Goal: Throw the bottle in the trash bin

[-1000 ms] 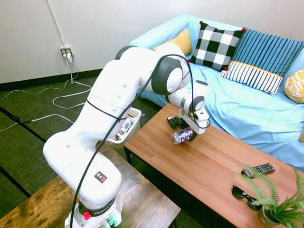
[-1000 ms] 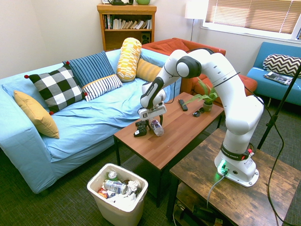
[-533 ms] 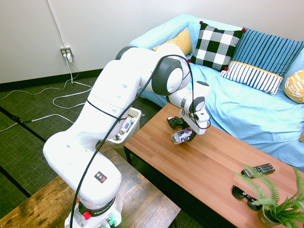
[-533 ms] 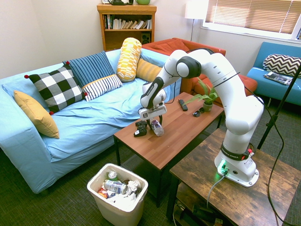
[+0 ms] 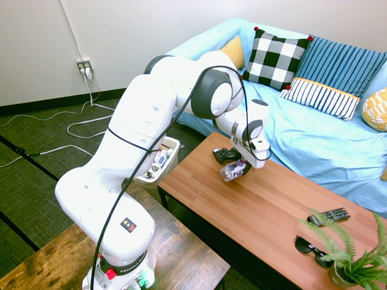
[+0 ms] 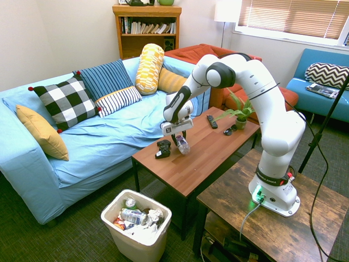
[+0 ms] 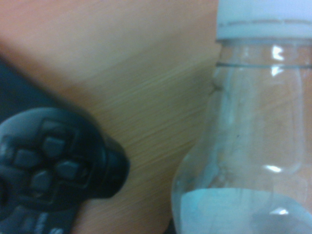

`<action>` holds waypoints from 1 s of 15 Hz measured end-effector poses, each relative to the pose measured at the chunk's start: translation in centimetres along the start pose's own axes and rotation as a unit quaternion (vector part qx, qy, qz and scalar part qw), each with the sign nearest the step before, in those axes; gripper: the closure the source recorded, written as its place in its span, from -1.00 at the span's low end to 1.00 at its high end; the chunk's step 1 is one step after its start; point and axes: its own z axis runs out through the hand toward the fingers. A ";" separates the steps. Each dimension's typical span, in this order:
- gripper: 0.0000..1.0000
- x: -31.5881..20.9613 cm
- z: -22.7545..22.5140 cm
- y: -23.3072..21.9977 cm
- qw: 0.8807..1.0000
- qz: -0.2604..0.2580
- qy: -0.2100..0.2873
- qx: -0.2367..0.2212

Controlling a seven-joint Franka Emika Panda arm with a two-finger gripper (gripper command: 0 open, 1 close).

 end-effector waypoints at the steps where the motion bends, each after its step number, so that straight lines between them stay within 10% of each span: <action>1: 1.00 -0.9 -2.0 0.2 1.000 -0.008 0.004 0.009; 8: 1.00 -17.0 -14.5 -0.1 0.991 -0.092 0.087 0.044; 15: 1.00 -37.1 -15.8 -1.5 0.970 -0.182 0.161 0.016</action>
